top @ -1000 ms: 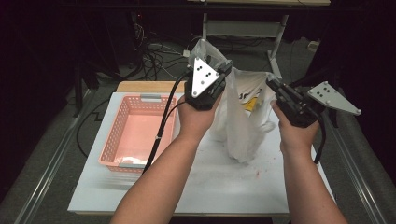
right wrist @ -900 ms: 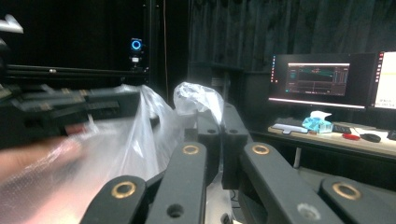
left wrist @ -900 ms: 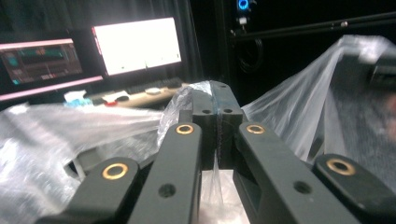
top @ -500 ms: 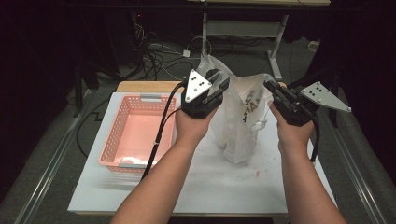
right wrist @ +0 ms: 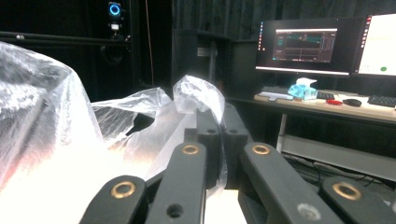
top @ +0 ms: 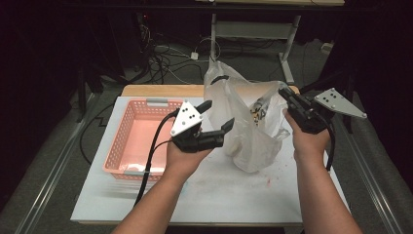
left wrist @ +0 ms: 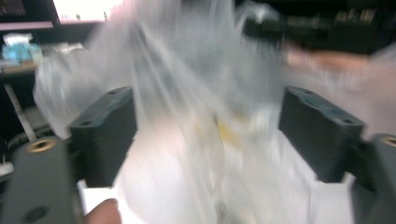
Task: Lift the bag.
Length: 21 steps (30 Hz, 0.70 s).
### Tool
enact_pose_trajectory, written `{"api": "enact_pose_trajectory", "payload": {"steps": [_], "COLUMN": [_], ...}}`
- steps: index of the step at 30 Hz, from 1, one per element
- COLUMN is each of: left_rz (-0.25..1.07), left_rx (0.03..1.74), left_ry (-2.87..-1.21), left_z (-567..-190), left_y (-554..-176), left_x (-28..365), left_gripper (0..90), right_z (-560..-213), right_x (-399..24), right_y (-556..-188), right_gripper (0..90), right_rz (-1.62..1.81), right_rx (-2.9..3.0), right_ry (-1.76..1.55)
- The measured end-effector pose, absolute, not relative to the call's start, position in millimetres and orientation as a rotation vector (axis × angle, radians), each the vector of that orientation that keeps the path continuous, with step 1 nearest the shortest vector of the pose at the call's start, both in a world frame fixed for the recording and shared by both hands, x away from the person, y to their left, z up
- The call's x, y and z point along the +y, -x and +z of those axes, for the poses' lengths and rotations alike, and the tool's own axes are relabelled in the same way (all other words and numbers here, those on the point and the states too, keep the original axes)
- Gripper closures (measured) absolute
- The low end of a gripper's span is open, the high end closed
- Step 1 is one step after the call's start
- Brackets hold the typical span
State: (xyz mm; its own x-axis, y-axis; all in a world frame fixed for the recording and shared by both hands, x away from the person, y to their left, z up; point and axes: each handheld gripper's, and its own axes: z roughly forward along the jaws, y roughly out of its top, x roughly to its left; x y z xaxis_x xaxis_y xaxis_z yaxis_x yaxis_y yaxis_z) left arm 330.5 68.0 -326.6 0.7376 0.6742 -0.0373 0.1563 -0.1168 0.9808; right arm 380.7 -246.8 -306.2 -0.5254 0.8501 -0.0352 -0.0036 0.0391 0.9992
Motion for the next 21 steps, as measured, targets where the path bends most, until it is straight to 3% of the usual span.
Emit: {"api": "enact_pose_trajectory", "payload": {"steps": [6, 21], "left_rz": [0.42, 0.369], "left_rx": [0.751, 0.797], "left_ry": [-1.731, -1.833], "left_z": [-369, -425], "left_y": [-327, -322], "left_x": [70, 62], "left_gripper": [0.3, 0.0], "right_z": [-307, -299], "right_x": [-247, -244], "right_y": [-375, -360], "right_gripper": [90.0, 81.4], "right_rz": [1.566, 1.599], "right_rx": [1.642, 1.687], "right_ry": [-0.862, -0.796]}}
